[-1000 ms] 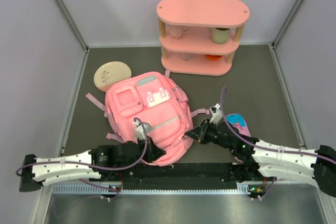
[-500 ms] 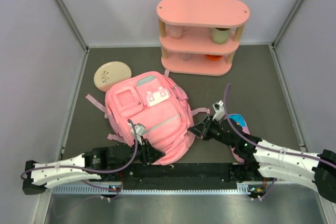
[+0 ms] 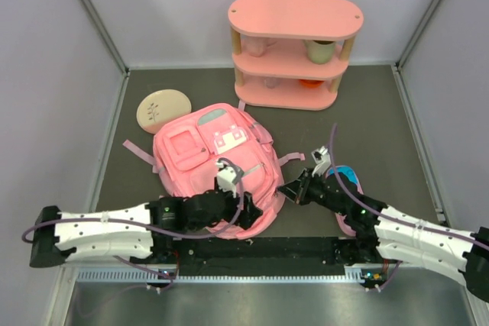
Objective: Pack the student bag
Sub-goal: Zip the student bag at the center of the board.
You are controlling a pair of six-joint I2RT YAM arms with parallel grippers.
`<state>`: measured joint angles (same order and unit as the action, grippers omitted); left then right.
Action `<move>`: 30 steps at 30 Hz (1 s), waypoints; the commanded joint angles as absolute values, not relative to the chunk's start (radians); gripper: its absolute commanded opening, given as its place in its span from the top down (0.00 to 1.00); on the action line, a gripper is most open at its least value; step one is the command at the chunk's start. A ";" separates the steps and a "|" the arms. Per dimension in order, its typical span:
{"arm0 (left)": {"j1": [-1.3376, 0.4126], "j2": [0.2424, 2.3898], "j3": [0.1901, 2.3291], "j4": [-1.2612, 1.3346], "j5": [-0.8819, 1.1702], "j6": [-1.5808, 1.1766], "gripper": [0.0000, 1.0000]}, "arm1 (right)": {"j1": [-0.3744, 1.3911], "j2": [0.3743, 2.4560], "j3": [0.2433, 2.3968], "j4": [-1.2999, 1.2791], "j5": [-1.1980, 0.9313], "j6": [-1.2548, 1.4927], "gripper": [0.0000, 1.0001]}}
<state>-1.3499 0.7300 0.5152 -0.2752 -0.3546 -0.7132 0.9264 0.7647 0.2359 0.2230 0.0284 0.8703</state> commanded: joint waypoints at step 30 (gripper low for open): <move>-1.351 1.200 0.651 -0.167 -0.373 -0.684 1.00 | 0.914 0.586 0.244 0.098 0.178 0.874 1.00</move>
<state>-1.3476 1.3251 0.7094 -0.0864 -0.4019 -0.6258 0.9245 0.6304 0.2352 0.0566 0.0986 0.8585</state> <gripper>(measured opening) 0.019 0.037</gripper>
